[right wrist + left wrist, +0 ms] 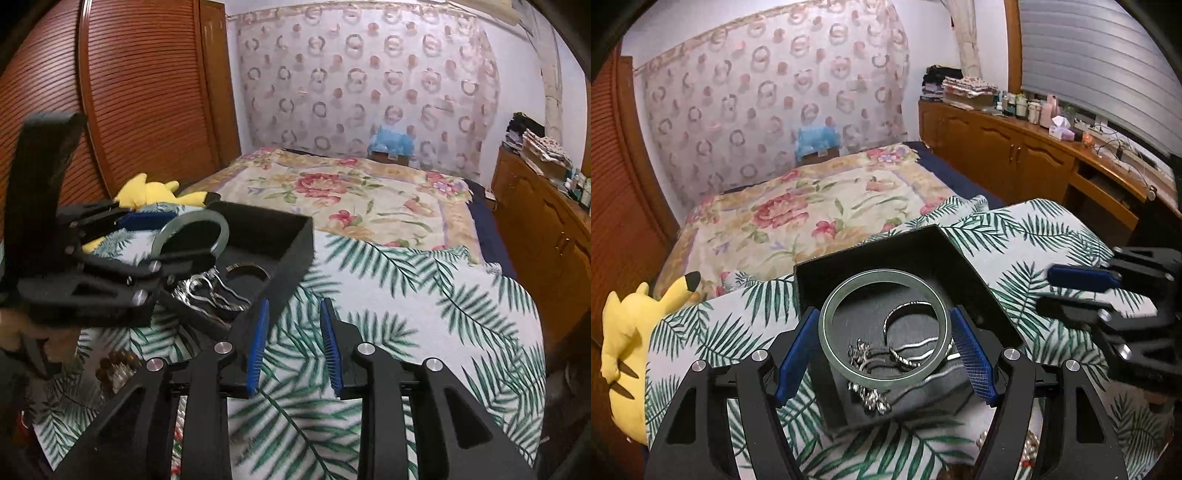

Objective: Organize jewelry
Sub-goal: 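Drop the gold ring into the box with the right gripper while the left releases the jade bangle, then move both grippers back toward the bead and pearl strands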

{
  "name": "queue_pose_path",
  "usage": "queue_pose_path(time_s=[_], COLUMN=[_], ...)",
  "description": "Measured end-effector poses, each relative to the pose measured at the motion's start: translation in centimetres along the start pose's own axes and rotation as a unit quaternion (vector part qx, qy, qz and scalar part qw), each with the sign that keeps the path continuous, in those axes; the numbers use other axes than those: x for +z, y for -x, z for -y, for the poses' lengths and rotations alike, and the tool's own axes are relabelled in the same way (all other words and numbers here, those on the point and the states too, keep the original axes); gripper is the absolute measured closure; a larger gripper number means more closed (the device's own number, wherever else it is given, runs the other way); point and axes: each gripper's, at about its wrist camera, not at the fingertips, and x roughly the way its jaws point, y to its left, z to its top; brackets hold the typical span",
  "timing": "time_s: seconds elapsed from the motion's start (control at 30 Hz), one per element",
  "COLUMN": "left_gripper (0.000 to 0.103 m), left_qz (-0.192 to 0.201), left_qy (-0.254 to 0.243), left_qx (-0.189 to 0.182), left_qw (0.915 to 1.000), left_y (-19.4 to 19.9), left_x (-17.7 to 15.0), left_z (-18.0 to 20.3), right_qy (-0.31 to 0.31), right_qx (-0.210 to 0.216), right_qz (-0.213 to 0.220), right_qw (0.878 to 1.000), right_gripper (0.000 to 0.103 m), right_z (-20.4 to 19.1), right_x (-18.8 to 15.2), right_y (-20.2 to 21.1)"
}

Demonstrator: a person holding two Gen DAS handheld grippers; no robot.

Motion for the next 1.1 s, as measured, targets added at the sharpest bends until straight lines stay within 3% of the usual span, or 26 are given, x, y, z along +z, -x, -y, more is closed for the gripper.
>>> queue_pose_path(time_s=[0.5, 0.8, 1.1], left_gripper=[0.032, 0.032, 0.032], left_qz=[-0.004, 0.011, 0.0], left_qy=[-0.001, 0.005, 0.024], left_qx=[-0.003, -0.025, -0.024], left_qw=[1.0, 0.9996, 0.9994], left_y=[-0.5, 3.8, 6.7], left_x=[-0.1, -4.4, -9.4], left_z=[0.4, 0.6, -0.9], right_qy=[0.007, 0.018, 0.017], right_qx=[-0.005, 0.006, 0.02], right_qz=[-0.003, -0.013, -0.011], right_qw=[1.0, 1.0, 1.0], right_gripper=[0.069, 0.069, 0.069], right_z=[-0.2, -1.3, -3.3], right_x=[-2.4, -4.9, -7.3], right_y=[0.7, 2.3, 4.3])
